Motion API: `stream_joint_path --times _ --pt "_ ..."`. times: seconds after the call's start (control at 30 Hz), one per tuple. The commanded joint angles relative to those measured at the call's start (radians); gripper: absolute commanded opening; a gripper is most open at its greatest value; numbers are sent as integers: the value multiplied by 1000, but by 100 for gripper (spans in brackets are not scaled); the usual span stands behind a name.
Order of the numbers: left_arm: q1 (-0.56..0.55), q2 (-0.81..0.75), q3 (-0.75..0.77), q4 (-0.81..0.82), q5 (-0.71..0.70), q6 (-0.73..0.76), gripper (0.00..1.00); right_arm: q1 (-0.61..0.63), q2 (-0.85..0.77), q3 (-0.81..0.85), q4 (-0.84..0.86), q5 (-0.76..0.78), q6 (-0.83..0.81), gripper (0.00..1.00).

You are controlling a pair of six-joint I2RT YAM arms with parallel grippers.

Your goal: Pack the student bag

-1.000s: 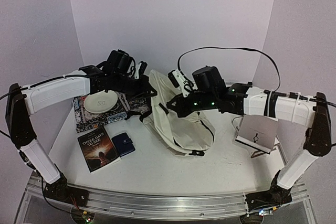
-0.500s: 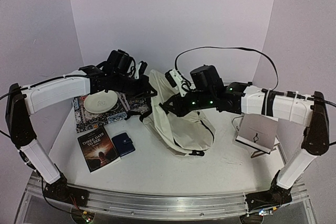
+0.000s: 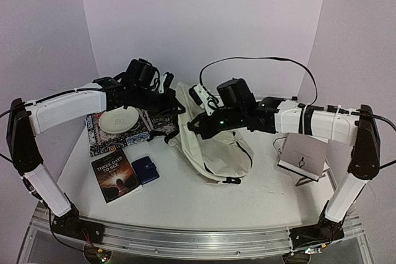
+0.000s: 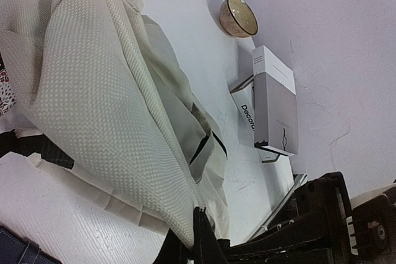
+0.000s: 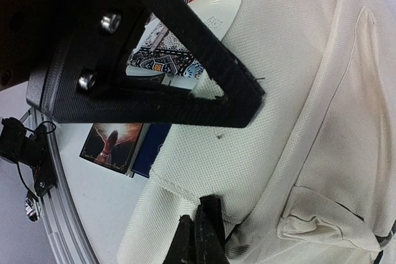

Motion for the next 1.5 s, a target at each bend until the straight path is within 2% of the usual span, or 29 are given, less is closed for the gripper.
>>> stream_joint_path --times 0.0,0.17,0.23,0.37,0.6,0.87,1.0,1.2,1.47 --pt "-3 -53 18 72 -4 14 0 1 -32 -7 0 -20 0 0" --pt "-3 -55 16 72 -12 16 0 2 -70 -50 0 -7 5 1" --pt "-3 -52 17 72 -5 16 0 2 -76 -51 0 17 4 14" --pt "-3 -56 15 73 2 16 0 1 -69 -34 -1 37 1 25" --pt "-2 -65 12 72 6 16 0 1 -27 -6 -9 52 12 32" --pt "-3 -79 0 72 -5 28 0 1 -109 -66 -10 157 36 46" --pt "-3 -78 -3 72 -4 31 0 0 -143 -98 -20 229 177 54" --pt "-3 -68 -1 72 2 34 0 -1 -165 -174 33 249 433 58" --pt "-3 -59 4 74 18 37 0 -3 -132 -208 131 217 626 54"
